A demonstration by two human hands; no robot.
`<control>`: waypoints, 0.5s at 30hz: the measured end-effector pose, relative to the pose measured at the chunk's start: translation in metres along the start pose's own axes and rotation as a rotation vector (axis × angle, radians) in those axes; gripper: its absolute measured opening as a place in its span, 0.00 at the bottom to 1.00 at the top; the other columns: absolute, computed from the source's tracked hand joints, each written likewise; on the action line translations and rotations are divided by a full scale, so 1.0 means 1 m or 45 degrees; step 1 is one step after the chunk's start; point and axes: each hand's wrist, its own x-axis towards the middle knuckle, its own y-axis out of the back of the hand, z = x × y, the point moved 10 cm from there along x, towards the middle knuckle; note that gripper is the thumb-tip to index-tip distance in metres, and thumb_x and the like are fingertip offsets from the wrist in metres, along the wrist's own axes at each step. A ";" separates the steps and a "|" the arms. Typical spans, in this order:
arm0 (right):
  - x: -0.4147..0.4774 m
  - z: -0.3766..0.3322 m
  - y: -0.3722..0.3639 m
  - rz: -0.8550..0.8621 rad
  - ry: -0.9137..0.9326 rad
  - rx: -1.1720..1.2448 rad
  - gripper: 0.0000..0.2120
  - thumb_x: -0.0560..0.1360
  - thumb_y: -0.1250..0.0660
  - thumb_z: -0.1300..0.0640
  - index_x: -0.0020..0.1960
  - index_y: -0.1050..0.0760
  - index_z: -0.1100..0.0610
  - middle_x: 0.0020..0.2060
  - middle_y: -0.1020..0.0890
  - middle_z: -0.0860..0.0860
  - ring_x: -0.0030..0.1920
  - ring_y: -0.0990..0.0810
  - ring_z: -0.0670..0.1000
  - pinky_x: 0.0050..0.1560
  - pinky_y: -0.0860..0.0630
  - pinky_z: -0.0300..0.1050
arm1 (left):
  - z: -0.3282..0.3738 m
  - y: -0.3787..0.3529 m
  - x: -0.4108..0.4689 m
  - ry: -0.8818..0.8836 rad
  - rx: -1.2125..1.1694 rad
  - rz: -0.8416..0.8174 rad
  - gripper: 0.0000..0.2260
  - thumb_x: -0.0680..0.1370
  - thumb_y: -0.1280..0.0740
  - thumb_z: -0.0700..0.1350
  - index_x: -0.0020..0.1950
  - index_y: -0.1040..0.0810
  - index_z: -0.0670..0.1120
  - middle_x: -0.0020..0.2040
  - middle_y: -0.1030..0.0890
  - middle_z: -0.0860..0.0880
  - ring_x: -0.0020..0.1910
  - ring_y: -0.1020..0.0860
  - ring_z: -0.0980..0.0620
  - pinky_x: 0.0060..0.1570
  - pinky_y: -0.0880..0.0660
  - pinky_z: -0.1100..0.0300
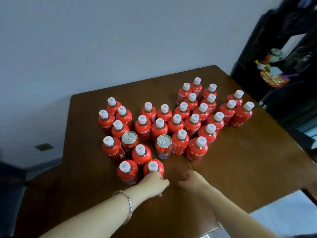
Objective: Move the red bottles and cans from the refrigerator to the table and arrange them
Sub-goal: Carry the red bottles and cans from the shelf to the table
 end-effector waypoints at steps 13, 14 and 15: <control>-0.238 0.317 0.160 0.461 -0.390 0.389 0.13 0.76 0.38 0.52 0.58 0.28 0.57 0.45 0.17 0.51 0.45 0.22 0.50 0.43 0.24 0.41 | 0.288 -0.261 -0.095 -0.621 0.667 -0.241 0.06 0.78 0.41 0.45 0.46 0.26 0.44 0.41 0.22 0.44 0.43 0.22 0.44 0.40 0.29 0.59; -0.264 0.349 0.168 0.493 -0.447 0.375 0.16 0.76 0.38 0.51 0.61 0.28 0.57 0.48 0.18 0.52 0.47 0.21 0.51 0.44 0.25 0.41 | 0.309 -0.295 -0.111 -0.670 0.730 -0.301 0.06 0.78 0.40 0.45 0.46 0.27 0.44 0.41 0.23 0.44 0.42 0.24 0.45 0.40 0.29 0.58; -0.290 0.379 0.173 0.516 -0.499 0.351 0.18 0.76 0.37 0.51 0.63 0.29 0.58 0.52 0.18 0.53 0.51 0.21 0.53 0.48 0.26 0.42 | 0.329 -0.328 -0.124 -0.711 0.772 -0.339 0.07 0.78 0.40 0.46 0.48 0.26 0.43 0.44 0.21 0.43 0.42 0.23 0.46 0.42 0.27 0.57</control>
